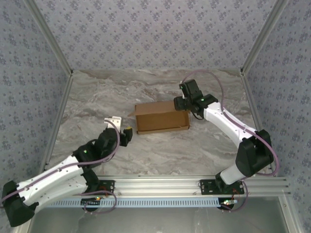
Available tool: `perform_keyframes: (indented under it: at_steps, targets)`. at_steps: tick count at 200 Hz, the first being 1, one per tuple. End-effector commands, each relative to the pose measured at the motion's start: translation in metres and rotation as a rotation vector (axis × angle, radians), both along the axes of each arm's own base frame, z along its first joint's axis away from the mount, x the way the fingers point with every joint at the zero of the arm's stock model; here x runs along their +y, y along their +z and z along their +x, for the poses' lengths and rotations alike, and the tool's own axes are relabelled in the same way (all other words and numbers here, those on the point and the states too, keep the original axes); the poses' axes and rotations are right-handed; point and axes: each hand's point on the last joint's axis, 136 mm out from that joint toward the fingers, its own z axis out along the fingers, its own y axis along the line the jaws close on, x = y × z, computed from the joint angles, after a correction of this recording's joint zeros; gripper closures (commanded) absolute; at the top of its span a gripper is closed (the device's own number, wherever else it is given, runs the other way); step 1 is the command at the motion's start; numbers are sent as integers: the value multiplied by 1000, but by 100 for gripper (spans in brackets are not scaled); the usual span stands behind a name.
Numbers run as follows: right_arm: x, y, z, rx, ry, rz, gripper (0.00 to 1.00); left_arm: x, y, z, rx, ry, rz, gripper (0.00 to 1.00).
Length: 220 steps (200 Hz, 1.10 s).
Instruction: Fold the paper box
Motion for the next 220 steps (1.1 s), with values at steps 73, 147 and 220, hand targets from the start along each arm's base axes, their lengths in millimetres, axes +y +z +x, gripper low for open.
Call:
perform_keyframes:
  at_steps: [73,147,220]
  targets:
    - [0,-34,-27,51,46,-93,36,-19,35,51,194,-57,53,35]
    - [-10,-88,-40,140,26,-144,36,-48,-49,103,356,-89,166,31]
    - [-12,-119,-41,197,26,-184,36,-50,-115,102,453,-86,202,30]
